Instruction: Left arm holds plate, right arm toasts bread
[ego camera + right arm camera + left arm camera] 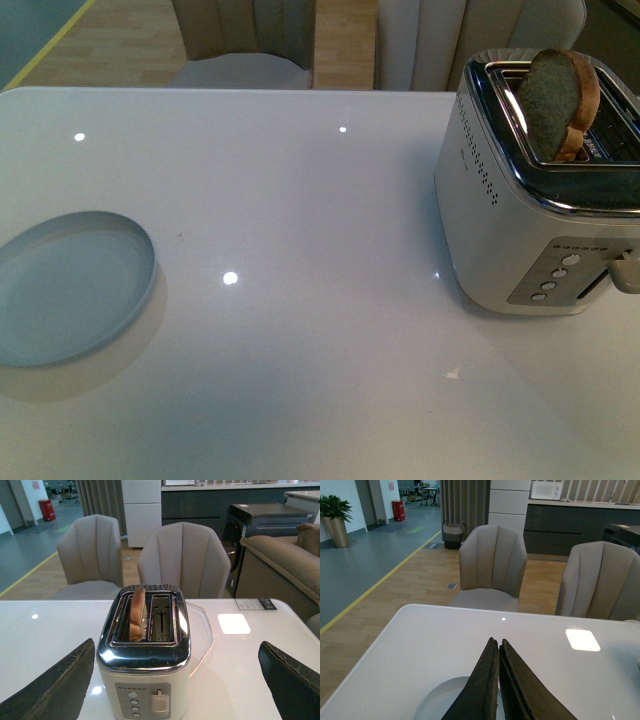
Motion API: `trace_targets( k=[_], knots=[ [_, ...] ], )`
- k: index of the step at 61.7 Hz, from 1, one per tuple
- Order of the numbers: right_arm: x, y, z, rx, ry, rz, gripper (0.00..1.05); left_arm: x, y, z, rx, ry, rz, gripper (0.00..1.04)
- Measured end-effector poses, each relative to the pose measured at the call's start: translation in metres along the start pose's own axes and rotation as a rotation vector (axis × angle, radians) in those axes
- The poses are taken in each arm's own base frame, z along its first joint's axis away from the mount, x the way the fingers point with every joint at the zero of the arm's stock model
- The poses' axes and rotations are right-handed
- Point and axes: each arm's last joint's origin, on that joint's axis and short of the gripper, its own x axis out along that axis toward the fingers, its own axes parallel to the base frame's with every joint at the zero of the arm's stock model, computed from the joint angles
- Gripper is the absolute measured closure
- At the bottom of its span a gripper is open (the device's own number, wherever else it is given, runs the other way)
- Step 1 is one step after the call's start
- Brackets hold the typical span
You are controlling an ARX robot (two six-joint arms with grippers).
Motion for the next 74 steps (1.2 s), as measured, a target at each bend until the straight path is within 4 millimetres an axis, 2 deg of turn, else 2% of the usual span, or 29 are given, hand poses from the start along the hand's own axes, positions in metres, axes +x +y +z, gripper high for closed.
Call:
trace_targets(
  k=[8,30,39,63,74],
  knots=[
    [0.000,0.000,0.000,0.000,0.000,0.000,0.09,-0.003,0.000,-0.007,0.001,-0.008,-0.001,1.02],
    [0.000,0.000,0.000,0.000,0.000,0.000,0.09,-0.010,0.000,-0.007,0.003,-0.014,0.000,1.02],
    [0.000,0.000,0.000,0.000,0.000,0.000,0.09,-0.021,0.000,-0.010,0.003,-0.003,0.000,1.02],
    [0.000,0.000,0.000,0.000,0.000,0.000,0.09,-0.021,0.000,-0.010,0.003,-0.009,0.000,1.02],
    [0.000,0.000,0.000,0.000,0.000,0.000,0.09,-0.021,0.000,-0.010,0.003,-0.009,0.000,0.61]
  ],
)
